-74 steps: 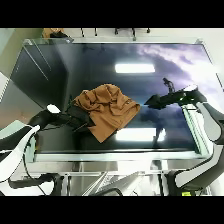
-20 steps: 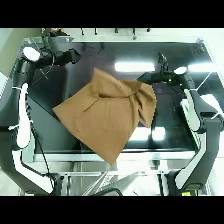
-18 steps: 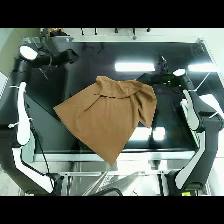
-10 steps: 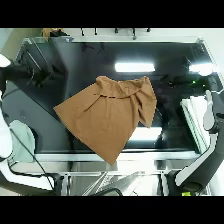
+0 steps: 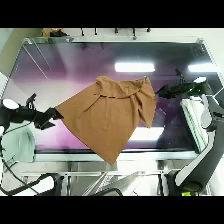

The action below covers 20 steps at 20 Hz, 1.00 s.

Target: Fold the shirts.

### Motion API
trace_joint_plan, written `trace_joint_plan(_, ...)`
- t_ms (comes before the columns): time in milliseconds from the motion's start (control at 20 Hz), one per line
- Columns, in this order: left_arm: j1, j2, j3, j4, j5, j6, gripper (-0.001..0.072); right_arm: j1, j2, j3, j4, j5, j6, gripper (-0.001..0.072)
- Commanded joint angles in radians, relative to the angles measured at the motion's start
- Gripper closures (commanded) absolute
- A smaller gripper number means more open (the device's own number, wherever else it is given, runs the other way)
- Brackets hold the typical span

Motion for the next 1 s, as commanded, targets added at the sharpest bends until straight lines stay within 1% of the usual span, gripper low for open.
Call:
trace_joint_plan(0, 0.052, 0.053, -0.137, 0.008, 0.095, 0.01, 0.0033, 0.046, -0.034, -0.003, -0.016, 0.004, 0.007, 0.0279)
trace_joint_plan(50, 0.054, 0.052, -0.149, 0.003, 0.118, 0.01, 0.0033, 0.062, -0.036, -0.003, -0.016, -0.002, 0.007, 0.0288)
trace_joint_plan(100, 0.052, 0.051, -0.16, 0.0, 0.151, 0.011, 0.0033, 0.077, -0.036, -0.003, -0.016, -0.011, 0.007, 0.0362)
trace_joint_plan(150, 0.042, 0.051, -0.169, -0.001, 0.199, 0.01, 0.0033, 0.09, -0.035, -0.002, -0.015, -0.013, 0.007, 0.0465)
trace_joint_plan(200, 0.023, 0.043, -0.171, -0.002, 0.253, 0.01, 0.0034, 0.098, -0.035, -0.001, -0.014, -0.012, 0.008, 0.0496)
trace_joint_plan(250, 0.004, 0.031, -0.171, -0.012, 0.305, 0.01, 0.0034, 0.102, -0.034, -0.001, -0.004, -0.006, 0.008, 0.0637)
trace_joint_plan(300, -0.015, 0.013, -0.169, -0.04, 0.356, 0.011, 0.0034, 0.106, -0.029, -0.001, 0.006, -0.003, 0.009, 0.069)
trace_joint_plan(400, -0.055, -0.048, -0.136, -0.097, 0.433, 0.015, 0.0034, 0.106, -0.005, -0.001, 0.007, -0.004, 0.011, 0.0691)
trace_joint_plan(500, -0.093, -0.127, -0.066, -0.106, 0.462, 0.018, 0.0038, 0.1, 0.027, -0.001, 0.007, -0.004, 0.011, 0.0691)
trace_joint_plan(550, -0.115, -0.172, -0.019, -0.122, 0.473, 0.019, 0.0061, 0.097, 0.044, -0.001, 0.007, 0.001, 0.011, 0.0691)
trace_joint_plan(600, -0.131, -0.213, 0.025, -0.138, 0.486, 0.019, 0.0062, 0.092, 0.061, -0.001, 0.007, 0.008, 0.012, 0.0691)
trace_joint_plan(650, -0.149, -0.255, 0.078, -0.15, 0.496, 0.02, 0.0121, 0.084, 0.077, -0.002, 0.005, 0.019, 0.015, 0.0691)
trace_joint_plan(700, -0.161, -0.296, 0.138, -0.15, 0.492, 0.02, 0.0473, 0.077, 0.094, -0.002, -0.004, 0.035, 0.027, 0.0691)
trace_joint_plan(750, -0.166, -0.331, 0.2, -0.147, 0.481, 0.024, 0.0687, 0.07, 0.109, -0.002, -0.03, 0.056, 0.043, 0.0691)
trace_joint_plan(800, -0.165, -0.359, 0.262, -0.147, 0.478, 0.025, 0.0687, 0.059, 0.123, -0.002, -0.083, 0.087, 0.072, 0.0692)
trace_joint_plan(900, -0.148, -0.406, 0.429, -0.147, 0.488, 0.024, 0.0688, 0.045, 0.146, -0.017, -0.237, 0.18, 0.142, 0.0692)
trace_joint_plan(950, -0.138, -0.431, 0.518, -0.146, 0.487, 0.026, 0.0689, 0.04, 0.168, -0.053, -0.311, 0.204, 0.17, 0.0692)
